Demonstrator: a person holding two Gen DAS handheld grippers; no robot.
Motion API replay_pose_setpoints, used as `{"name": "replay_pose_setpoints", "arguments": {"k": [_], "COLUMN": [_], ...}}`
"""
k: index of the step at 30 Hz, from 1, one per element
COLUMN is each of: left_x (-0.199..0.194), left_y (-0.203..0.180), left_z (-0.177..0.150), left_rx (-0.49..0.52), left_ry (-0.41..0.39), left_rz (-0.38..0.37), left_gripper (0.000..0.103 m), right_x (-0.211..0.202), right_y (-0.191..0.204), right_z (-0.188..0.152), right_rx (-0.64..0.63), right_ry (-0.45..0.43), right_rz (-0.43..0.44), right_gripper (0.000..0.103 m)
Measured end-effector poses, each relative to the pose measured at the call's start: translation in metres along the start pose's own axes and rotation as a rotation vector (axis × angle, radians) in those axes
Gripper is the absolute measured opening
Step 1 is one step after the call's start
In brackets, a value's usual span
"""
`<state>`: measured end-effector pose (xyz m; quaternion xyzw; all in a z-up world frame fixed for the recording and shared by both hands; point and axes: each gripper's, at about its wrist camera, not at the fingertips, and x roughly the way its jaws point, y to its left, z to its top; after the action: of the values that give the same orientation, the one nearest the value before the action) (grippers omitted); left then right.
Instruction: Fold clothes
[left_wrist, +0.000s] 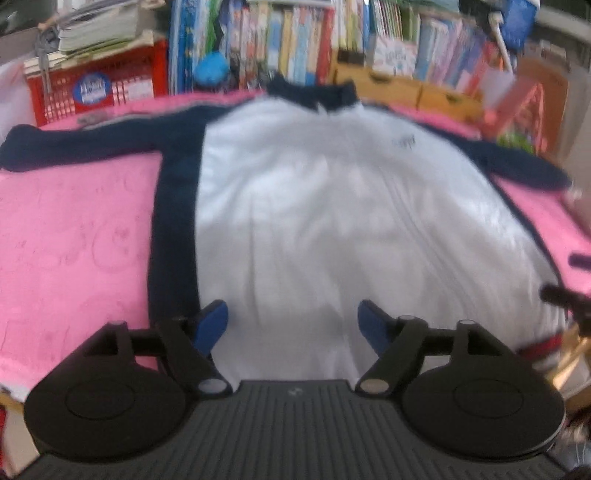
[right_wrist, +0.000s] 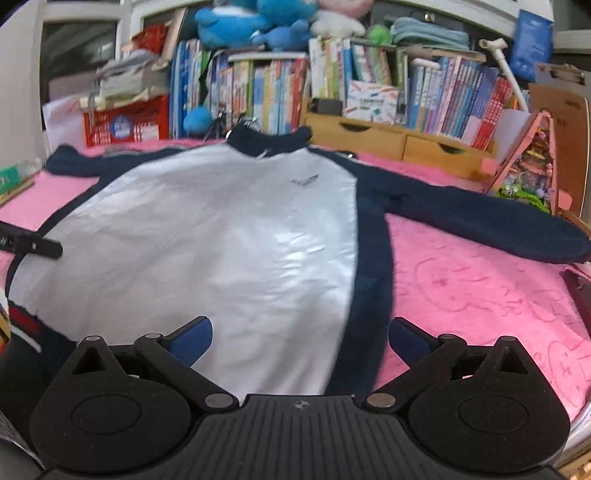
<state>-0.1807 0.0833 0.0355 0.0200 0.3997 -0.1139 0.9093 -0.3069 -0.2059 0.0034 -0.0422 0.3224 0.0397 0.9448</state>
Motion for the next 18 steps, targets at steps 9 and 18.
{"name": "replay_pose_setpoints", "arguments": {"k": [9, 18], "left_x": [-0.014, -0.019], "left_y": [-0.024, -0.038], "left_z": [-0.022, -0.038], "left_rx": [0.067, 0.092], "left_ry": [0.054, 0.099], "left_rz": [0.049, 0.015], "left_gripper": [0.087, 0.087], "right_x": [-0.006, -0.015], "right_y": [0.044, 0.058], "right_z": [-0.015, -0.028], "right_rx": [0.013, -0.002], "right_ry": [0.127, 0.166], "right_rz": [0.044, 0.047], "right_gripper": [0.103, 0.103]}}
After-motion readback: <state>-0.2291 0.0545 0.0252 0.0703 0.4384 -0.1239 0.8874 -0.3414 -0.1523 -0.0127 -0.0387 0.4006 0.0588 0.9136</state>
